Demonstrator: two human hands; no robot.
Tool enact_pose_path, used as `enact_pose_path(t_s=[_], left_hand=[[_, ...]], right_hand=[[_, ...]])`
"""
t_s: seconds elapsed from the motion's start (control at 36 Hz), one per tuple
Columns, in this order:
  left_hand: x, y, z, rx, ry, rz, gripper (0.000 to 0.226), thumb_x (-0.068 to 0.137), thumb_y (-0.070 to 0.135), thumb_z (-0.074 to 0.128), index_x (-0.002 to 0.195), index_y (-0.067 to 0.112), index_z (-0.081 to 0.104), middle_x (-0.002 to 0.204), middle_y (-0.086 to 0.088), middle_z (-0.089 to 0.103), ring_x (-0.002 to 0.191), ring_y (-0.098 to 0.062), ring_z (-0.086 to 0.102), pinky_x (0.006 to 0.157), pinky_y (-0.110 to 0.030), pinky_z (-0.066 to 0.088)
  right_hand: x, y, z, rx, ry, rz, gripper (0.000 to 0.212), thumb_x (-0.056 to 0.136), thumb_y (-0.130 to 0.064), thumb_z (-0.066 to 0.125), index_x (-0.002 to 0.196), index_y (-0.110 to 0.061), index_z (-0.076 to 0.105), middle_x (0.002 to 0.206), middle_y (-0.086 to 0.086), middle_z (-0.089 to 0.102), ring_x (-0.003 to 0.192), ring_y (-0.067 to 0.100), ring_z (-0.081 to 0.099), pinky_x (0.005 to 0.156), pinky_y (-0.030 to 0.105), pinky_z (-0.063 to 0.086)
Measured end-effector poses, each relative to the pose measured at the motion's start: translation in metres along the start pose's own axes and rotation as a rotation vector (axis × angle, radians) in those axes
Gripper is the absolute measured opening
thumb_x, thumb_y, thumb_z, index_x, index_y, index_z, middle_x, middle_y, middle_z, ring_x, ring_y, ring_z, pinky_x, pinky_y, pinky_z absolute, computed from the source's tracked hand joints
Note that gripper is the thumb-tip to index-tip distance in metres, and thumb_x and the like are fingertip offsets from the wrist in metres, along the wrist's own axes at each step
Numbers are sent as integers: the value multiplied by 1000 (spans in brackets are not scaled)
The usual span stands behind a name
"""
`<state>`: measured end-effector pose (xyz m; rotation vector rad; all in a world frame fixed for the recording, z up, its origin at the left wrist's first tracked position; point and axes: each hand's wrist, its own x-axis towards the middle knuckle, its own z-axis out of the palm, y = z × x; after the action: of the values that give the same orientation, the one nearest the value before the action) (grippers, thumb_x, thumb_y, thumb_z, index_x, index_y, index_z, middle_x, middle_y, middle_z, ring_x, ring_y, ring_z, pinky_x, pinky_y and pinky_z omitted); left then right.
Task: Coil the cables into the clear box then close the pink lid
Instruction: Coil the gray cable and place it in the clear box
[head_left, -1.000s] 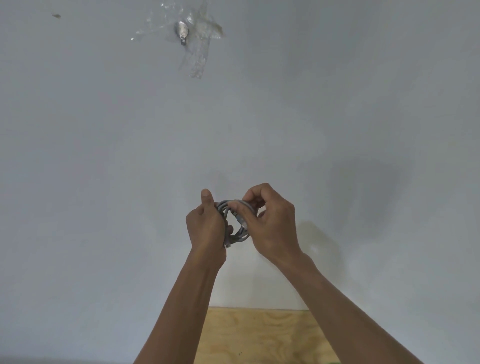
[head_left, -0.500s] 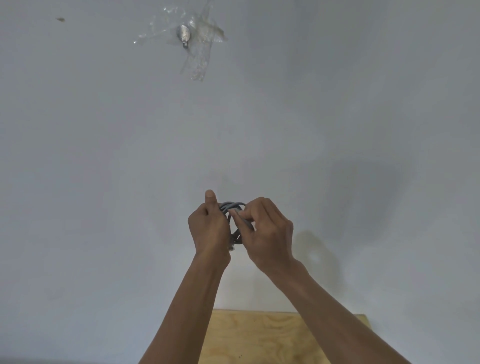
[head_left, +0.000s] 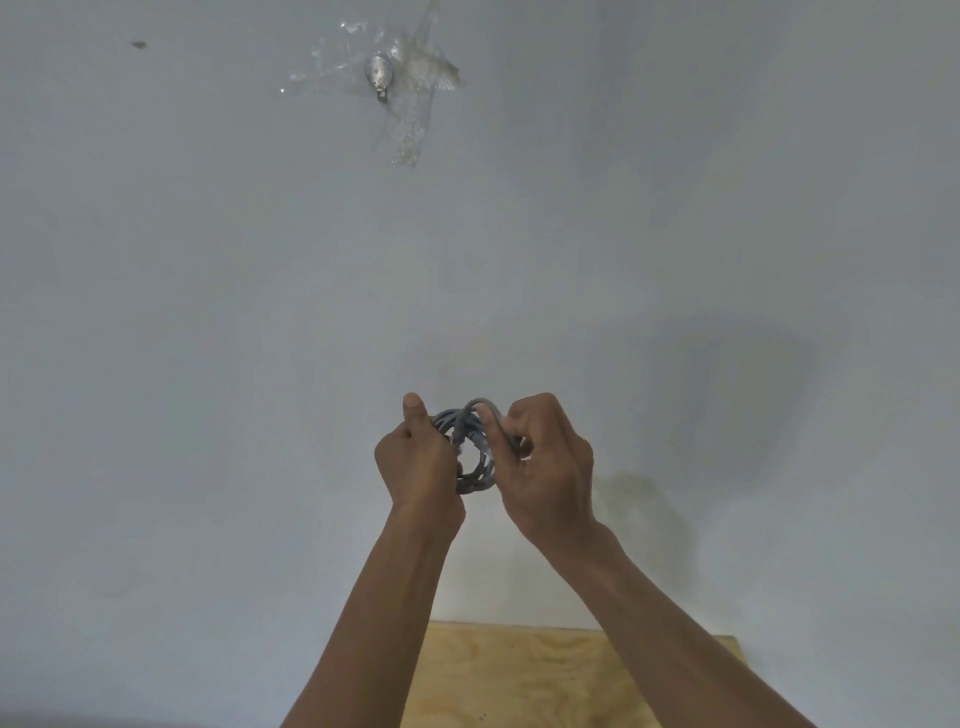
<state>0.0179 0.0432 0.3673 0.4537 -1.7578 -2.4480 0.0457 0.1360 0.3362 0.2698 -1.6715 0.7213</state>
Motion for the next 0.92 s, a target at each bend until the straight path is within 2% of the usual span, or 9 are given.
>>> enact_pose_path(t_s=[0.14,0.25,0.42,0.5,0.61,0.67,0.78,0.86,0.92], left_hand=[[2,-3,-1,36,81,66,51,105,41,44,78,2,61,65,-6,55,55,-20,50,40,-19,41],[2,-3,-1,54,97,88,51,104,43,45,77,2,61,65,-7,53,58,-23,48,56,-31,43],[4,-1,-2,5,42,74,50,103,41,47,73,6,64,64,-3,60,55,-18,53,53,-27,45],[4,-1,-2,-8,26,63,50,103,42,48,71,7,64,60,-3,59,46,-14,52,48,-26,45],[8,-2,-4,-61,38,36,49,102,42,50,71,6,62,69,-9,59,66,-27,52,64,-34,48],[9,-2,-5,-85,37,28,49,102,42,51,70,5,59,70,-12,57,63,-27,52,66,-37,50],[10,1,-7,-94,40,-3,48,103,43,49,73,5,53,62,-10,46,49,-24,44,55,-33,46],[11,9,-7,-135,77,-48,45,103,41,49,73,8,49,60,-8,41,47,-23,39,53,-32,44],[12,14,-7,-177,98,-70,43,104,39,49,73,8,48,59,-6,41,43,-20,37,51,-31,42]], right_hand=[[-5,8,-1,-151,-114,-197,33,92,-13,73,64,-6,55,63,4,50,49,16,39,39,29,35],[-7,10,2,-96,-162,-9,29,89,-21,76,68,-9,60,68,-2,55,54,13,45,42,30,40],[4,4,-1,-18,-377,207,11,87,-32,74,83,-22,73,78,-9,64,69,5,47,54,37,50],[10,0,-3,26,-471,259,10,91,-33,70,91,-24,76,89,-13,58,86,9,52,63,37,51],[15,-1,-4,20,-564,266,14,95,-31,64,101,-27,76,100,-18,44,98,11,51,70,37,53],[14,-1,-3,47,-602,260,17,96,-28,62,106,-26,76,107,-17,46,101,13,49,75,36,53],[15,1,-9,293,-700,501,27,99,-24,59,120,-34,71,131,-20,44,116,13,48,90,25,45],[14,-1,-15,551,-668,764,46,91,-22,57,132,-44,59,138,-18,48,124,9,52,99,30,47],[7,-1,-16,631,-604,911,57,80,-21,55,134,-39,53,135,-7,54,116,16,59,93,35,54]])
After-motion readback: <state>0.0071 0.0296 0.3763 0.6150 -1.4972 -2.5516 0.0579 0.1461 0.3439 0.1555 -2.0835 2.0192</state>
